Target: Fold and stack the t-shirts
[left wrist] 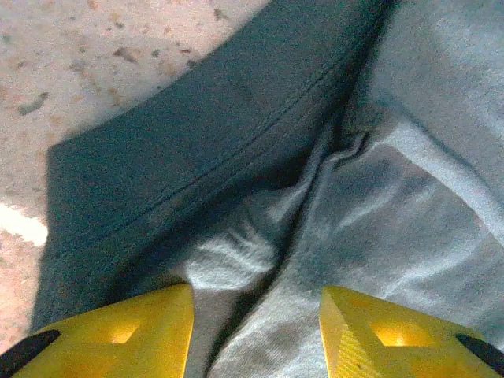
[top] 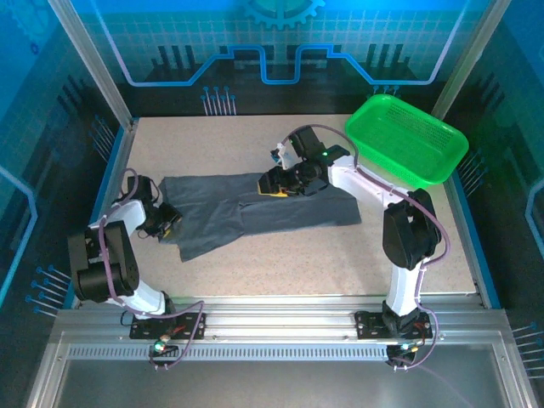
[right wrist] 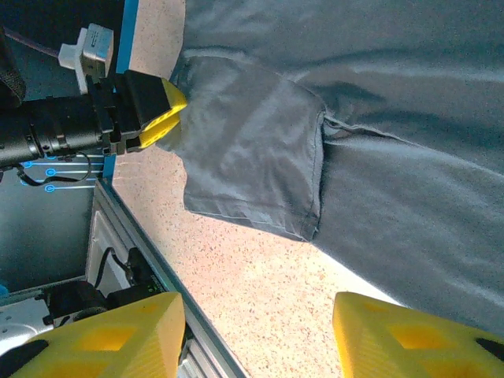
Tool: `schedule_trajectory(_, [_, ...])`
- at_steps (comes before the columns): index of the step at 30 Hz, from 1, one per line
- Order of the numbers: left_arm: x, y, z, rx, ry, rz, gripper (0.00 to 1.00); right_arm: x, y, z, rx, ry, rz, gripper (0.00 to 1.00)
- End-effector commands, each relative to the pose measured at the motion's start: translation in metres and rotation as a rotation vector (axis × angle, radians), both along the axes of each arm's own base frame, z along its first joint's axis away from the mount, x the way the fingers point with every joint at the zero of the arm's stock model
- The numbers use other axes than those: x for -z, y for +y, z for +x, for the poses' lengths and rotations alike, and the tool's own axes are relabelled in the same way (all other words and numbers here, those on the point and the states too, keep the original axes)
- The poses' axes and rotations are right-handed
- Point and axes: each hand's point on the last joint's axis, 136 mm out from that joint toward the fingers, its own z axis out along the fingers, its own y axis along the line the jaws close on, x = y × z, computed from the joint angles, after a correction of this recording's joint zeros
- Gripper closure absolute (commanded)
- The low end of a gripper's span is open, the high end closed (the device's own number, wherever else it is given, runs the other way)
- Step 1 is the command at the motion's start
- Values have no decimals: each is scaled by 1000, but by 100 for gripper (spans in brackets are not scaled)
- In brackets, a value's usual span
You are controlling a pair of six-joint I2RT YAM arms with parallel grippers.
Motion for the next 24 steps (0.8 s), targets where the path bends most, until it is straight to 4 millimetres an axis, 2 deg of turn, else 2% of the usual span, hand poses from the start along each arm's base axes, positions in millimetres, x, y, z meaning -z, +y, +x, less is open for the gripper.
schedule_trajectory(1, [-1,-1,10,31,-58,-15,55,-3,7,-5,-37,3,25,47])
schedule_trajectory(10, [-7,-16,9,75,-92,-75,68,0,9,0,-26,11,14,47])
schedule_trajectory(20, [-17,-12,-3,80,-72,-31,100,2,6,5,-18,13,1,48])
schedule_trajectory(24, [-34,-7,3,45,-101,-15,100,3,4,6,-13,16,-5,48])
